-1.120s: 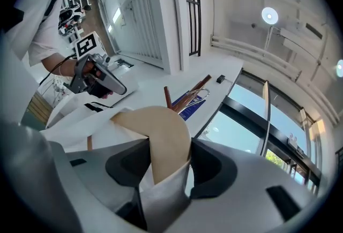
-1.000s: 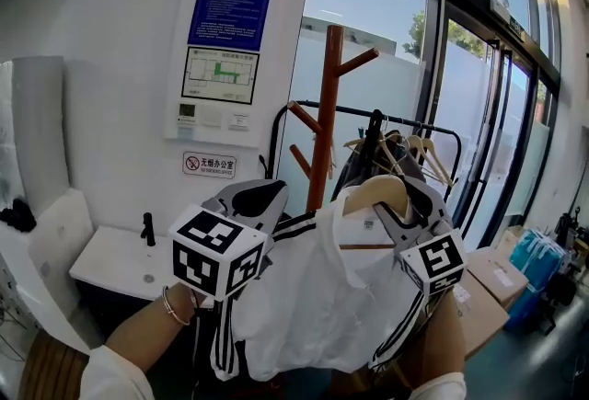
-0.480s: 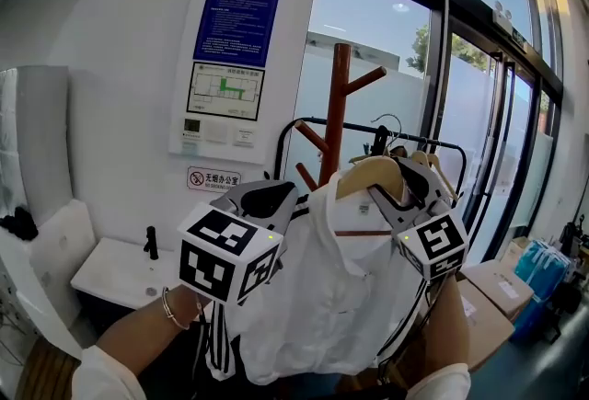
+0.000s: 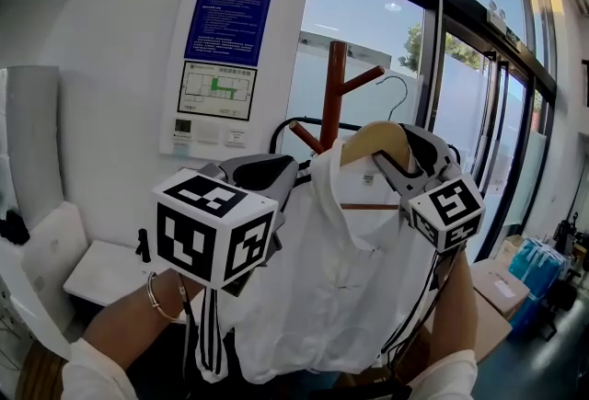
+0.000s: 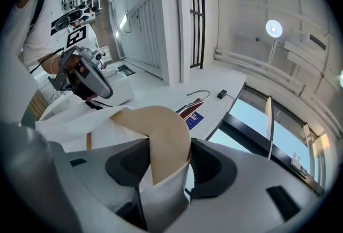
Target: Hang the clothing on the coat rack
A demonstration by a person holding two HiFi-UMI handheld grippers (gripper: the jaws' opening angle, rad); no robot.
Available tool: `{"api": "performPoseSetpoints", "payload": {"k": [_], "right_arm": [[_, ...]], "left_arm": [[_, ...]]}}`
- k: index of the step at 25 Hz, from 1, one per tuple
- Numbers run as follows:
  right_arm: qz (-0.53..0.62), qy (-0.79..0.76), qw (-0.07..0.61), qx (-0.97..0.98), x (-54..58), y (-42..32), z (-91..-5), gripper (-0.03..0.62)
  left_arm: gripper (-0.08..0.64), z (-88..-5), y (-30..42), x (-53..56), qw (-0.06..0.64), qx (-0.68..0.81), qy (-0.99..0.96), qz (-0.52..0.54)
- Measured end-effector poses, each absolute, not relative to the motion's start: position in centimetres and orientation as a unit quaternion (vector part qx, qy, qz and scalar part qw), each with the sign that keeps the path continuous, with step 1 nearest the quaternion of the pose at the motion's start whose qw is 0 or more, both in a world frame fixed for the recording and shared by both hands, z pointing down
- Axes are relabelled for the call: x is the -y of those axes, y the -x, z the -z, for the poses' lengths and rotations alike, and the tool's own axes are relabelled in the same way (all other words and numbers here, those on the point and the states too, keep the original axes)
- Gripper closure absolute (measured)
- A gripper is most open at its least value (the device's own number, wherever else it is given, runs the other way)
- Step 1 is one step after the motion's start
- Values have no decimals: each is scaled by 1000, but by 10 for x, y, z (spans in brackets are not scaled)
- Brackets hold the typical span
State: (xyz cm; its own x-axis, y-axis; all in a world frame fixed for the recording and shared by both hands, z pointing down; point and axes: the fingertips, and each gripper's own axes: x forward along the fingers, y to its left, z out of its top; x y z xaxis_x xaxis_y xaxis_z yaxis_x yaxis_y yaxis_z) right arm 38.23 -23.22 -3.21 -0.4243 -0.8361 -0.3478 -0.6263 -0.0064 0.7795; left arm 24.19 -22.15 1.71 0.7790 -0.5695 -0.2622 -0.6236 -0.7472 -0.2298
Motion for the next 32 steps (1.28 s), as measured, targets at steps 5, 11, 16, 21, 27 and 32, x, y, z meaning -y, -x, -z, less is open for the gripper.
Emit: {"api": "performPoseSetpoints", "payload": {"k": [5, 11, 16, 21, 27, 32], "right_arm": [[480, -523, 109, 696, 238, -379, 46, 360], [479, -516, 97, 704, 241, -375, 54, 360], [465, -514, 86, 716, 250, -379, 56, 360], [452, -506, 73, 731, 256, -379, 59, 360], [440, -495, 64, 747, 266, -373, 62, 360], [434, -488, 61, 755, 273, -369, 56, 360]], "left_arm": [[552, -9, -240, 224, 157, -322, 928, -100], [552, -7, -239, 220, 161, -322, 926, -114], [552, -10, -235, 222, 166, -331, 922, -117], [554, -10, -230, 224, 164, -338, 919, -122], [552, -12, -224, 222, 168, -343, 916, -125], [554, -16, -221, 224, 169, -351, 913, -121]]}}
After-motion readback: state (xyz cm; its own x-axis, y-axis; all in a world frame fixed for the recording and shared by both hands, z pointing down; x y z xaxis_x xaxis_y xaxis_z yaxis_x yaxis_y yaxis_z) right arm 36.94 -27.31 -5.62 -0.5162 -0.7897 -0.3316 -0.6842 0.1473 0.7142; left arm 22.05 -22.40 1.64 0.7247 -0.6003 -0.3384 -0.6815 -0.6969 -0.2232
